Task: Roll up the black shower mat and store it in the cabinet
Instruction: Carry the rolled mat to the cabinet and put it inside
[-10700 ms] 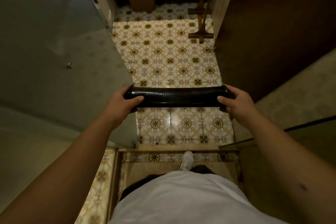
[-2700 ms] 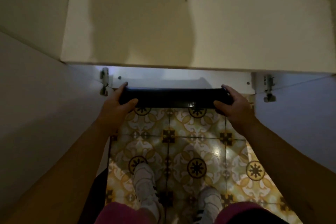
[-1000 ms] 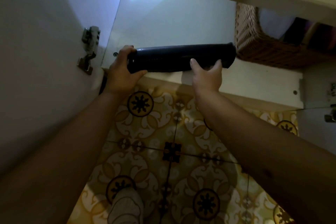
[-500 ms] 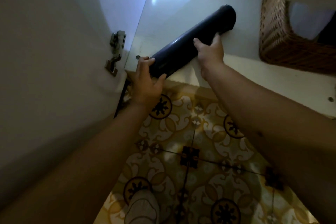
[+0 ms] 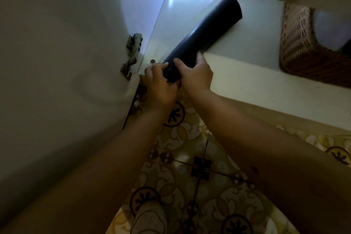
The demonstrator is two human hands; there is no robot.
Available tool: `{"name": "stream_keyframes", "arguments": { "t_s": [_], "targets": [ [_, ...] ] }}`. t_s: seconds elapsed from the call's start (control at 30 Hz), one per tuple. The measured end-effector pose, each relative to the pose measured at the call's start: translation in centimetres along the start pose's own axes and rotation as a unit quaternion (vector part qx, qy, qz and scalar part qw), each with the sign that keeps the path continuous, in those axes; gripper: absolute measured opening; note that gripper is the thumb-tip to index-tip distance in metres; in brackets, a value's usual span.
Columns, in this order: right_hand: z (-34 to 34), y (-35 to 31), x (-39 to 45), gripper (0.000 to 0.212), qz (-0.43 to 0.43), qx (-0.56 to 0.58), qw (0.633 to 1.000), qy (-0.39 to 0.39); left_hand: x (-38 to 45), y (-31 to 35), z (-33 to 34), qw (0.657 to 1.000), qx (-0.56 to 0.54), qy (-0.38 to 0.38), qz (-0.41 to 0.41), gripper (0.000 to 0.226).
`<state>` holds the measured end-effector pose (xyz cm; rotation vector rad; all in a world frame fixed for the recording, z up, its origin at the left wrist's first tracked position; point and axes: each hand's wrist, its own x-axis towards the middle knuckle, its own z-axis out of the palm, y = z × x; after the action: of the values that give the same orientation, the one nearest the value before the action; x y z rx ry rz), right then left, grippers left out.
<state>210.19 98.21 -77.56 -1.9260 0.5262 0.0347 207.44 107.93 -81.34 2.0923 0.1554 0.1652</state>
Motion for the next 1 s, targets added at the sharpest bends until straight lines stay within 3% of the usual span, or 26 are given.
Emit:
{"name": "stream_keyframes", "arguments": {
  "t_s": [0.2, 0.53, 0.73, 1.0],
  "targets": [
    [-0.5, -0.2, 1.7, 0.080, -0.022, 0.007, 0.997, -0.069, 0.5, 0.5, 1.1, 0.997, 0.030, 0.041, -0.054, 0.056],
    [-1.8, -0.3, 3.1, 0.074, 0.012, 0.140, 0.970, -0.197, 0.9, 1.0, 2.5, 0.992, 0.078, 0.076, -0.061, 0.076],
    [-2.5, 0.3, 3.8, 0.075, 0.004, 0.103, 0.967, -0.233, 0.8, 0.7, 2.7, 0.996, 0.064, 0.039, -0.040, 0.086],
    [-1.1, 0.1, 3.4, 0.073, -0.018, 0.075, 0.974, -0.212, 1.2, 0.4, 1.8, 0.997, 0.072, 0.032, -0.026, 0.082]
  ]
}}
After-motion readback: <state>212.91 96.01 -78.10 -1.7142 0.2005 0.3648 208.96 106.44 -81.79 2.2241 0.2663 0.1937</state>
